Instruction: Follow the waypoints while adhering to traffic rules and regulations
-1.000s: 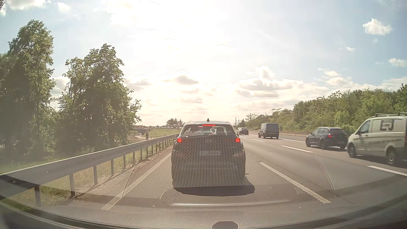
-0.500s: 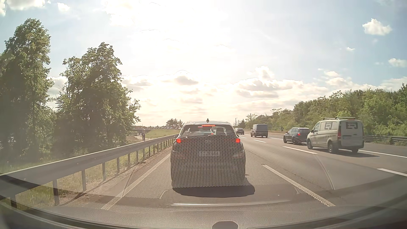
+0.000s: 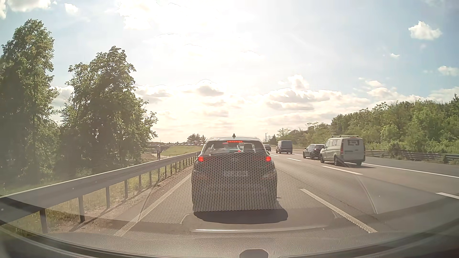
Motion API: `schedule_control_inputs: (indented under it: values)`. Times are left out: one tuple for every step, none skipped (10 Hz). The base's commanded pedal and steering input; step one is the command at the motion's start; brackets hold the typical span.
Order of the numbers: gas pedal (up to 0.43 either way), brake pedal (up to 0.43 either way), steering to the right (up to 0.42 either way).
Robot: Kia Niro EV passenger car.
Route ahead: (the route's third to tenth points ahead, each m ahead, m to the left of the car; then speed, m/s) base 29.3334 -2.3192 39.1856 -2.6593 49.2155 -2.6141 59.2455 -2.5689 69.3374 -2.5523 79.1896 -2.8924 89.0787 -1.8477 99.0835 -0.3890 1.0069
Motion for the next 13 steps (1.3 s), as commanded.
schedule_control_inputs:
  values:
    - [0.0,0.171,0.001]
    - [0.0,0.171,0.001]
    - [0.0,0.171,0.001]
    - [0.0,0.171,0.001]
    - [0.0,0.171,0.001]
    - [0.0,0.171,0.001]
    - [0.0,0.171,0.001]
    - [0.0,0.177,0.0]
    - [0.0,0.177,0.001]
    - [0.0,0.183,0.001]
    - [0.0,0.189,0.001]
    - [0.0,0.195,0.001]
    - [0.0,0.195,0.0]
